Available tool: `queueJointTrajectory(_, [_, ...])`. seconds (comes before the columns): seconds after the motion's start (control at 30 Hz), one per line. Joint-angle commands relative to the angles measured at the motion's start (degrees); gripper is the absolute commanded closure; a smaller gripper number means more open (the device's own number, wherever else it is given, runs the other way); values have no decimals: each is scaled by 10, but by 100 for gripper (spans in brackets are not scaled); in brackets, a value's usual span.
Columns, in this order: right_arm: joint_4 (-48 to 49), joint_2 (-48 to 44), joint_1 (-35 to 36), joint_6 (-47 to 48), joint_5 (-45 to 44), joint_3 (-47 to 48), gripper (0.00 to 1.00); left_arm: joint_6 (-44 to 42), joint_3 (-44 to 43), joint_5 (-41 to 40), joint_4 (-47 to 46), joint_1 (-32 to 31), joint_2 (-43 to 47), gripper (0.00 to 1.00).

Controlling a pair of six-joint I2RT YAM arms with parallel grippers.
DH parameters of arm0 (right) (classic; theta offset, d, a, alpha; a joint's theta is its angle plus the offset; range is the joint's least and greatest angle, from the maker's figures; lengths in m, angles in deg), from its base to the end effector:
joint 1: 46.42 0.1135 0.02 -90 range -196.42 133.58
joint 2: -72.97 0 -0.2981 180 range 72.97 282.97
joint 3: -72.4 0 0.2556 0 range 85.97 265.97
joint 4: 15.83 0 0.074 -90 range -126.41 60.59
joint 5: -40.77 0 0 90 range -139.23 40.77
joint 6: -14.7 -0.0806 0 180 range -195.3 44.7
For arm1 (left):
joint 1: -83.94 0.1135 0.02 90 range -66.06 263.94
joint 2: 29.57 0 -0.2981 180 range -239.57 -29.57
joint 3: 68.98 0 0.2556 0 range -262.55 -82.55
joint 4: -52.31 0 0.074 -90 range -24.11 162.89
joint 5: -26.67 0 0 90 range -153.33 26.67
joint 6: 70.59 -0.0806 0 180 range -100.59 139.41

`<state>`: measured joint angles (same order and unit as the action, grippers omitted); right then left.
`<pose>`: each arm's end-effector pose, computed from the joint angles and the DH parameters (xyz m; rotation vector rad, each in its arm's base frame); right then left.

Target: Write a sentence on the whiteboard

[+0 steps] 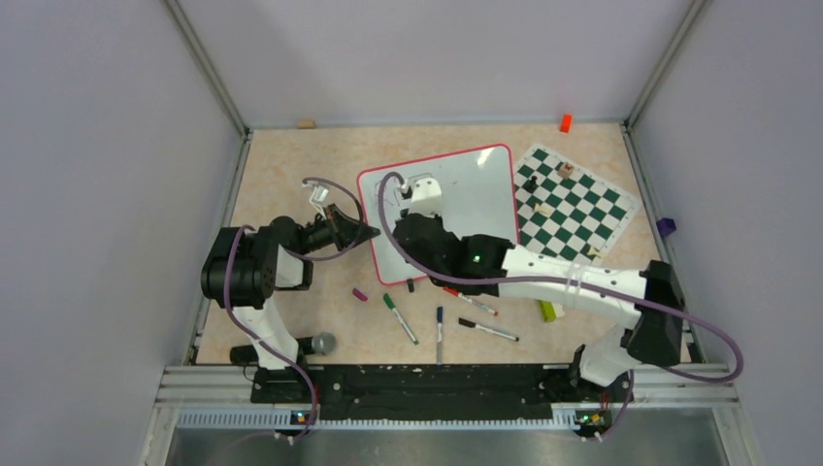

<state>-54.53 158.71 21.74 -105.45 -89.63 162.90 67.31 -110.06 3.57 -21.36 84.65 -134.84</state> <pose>0.1842 0.3193 0.3564 -0.2791 2.0054 0.3221 0.3149 -0.0702 0.1884 0.4008 1.6499 -1.4432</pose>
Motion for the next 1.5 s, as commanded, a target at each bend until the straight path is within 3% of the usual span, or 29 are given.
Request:
queueJointTrajectory(0.0, [-24, 41, 11, 22, -34, 56, 100, -22, 3, 6, -56, 3, 2, 100])
queueJointTrajectory(0.23, [-26, 90, 12, 46, -23, 99, 100, -15, -4, 11, -56, 3, -5, 100])
queueJointTrajectory(0.43, [-35, 99, 11, 44, -45, 99, 100, -15, -4, 10, -56, 3, -5, 100])
queueJointTrajectory(0.83, [-44, 125, -18, 50, 19, 123, 100, -13, -6, 15, -56, 2, -7, 100])
queueJointTrajectory(1.47, [-45, 160, -38, 47, 24, 137, 100, -12, -7, 17, -56, 3, -7, 100])
